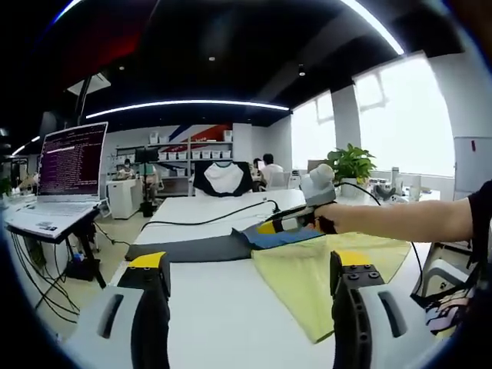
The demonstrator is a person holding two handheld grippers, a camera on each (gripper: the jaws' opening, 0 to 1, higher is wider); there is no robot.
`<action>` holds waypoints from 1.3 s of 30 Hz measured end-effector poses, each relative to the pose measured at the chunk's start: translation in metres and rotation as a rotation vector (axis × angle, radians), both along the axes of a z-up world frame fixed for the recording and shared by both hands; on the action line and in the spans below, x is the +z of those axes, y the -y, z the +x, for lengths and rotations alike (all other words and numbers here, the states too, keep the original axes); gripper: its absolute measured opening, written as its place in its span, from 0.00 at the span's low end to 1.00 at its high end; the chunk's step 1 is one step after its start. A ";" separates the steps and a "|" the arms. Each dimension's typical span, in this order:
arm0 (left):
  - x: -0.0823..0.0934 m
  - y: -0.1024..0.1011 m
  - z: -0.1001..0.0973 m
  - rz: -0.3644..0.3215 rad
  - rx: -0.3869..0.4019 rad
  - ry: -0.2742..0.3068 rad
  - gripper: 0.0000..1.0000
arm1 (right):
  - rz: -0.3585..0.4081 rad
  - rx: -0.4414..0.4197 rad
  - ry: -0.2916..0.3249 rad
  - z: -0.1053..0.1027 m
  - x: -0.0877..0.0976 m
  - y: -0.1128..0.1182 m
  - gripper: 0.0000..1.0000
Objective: Fold the garment on the visible template until the final outline fits inside the template.
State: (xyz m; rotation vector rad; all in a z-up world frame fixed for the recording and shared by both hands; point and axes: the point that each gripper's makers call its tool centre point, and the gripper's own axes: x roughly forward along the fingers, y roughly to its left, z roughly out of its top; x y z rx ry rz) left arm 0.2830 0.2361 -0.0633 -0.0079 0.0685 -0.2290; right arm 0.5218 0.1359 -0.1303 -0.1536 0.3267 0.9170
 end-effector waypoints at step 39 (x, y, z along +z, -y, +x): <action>0.021 0.007 -0.009 -0.035 -0.017 0.065 0.88 | 0.025 -0.208 0.273 -0.048 0.117 0.227 0.94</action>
